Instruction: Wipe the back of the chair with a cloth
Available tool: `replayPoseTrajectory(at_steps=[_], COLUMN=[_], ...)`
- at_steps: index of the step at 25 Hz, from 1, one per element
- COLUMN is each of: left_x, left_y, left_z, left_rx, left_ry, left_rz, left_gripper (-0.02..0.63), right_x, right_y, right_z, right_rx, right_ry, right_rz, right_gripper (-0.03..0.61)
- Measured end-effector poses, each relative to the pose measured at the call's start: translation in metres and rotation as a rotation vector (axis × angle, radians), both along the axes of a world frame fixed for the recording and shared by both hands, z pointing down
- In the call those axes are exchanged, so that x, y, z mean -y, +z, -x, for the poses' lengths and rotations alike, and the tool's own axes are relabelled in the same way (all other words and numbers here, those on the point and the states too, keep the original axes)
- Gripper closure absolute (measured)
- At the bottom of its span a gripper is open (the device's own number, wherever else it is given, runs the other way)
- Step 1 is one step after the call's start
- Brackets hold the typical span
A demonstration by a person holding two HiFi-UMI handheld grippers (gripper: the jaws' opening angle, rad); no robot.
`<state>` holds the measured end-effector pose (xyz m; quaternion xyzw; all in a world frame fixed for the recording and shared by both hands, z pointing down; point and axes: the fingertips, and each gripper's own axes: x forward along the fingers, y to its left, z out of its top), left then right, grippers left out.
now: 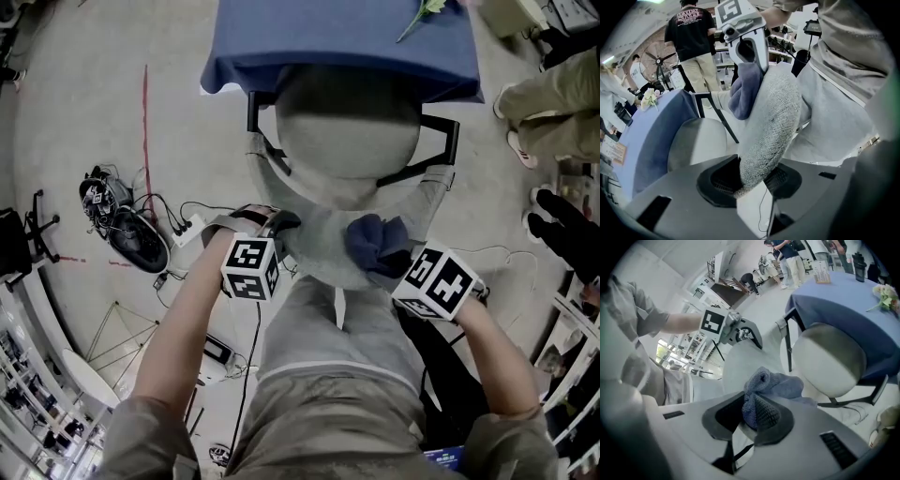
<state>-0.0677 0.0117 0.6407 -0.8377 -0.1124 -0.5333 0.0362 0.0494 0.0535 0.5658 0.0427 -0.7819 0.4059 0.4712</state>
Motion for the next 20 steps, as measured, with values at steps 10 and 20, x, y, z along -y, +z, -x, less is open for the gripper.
replayPoseTrajectory(at_steps=[10, 20], left_x=[0.006, 0.014], left_y=[-0.004, -0.053], left_z=[0.003, 0.024], left_rx=[-0.007, -0.072], left_ry=[-0.097, -0.294], left_rz=[-0.023, -0.03], left_gripper=[0.426, 0.413], right_x=[0.01, 0.083], right_y=[-0.045, -0.132], right_z=[0.085, 0.061], right_rx=[0.228, 0.356], right_ry=[0.01, 0.276], right_rz=[-0.092, -0.345], right_gripper=[0.511, 0.511])
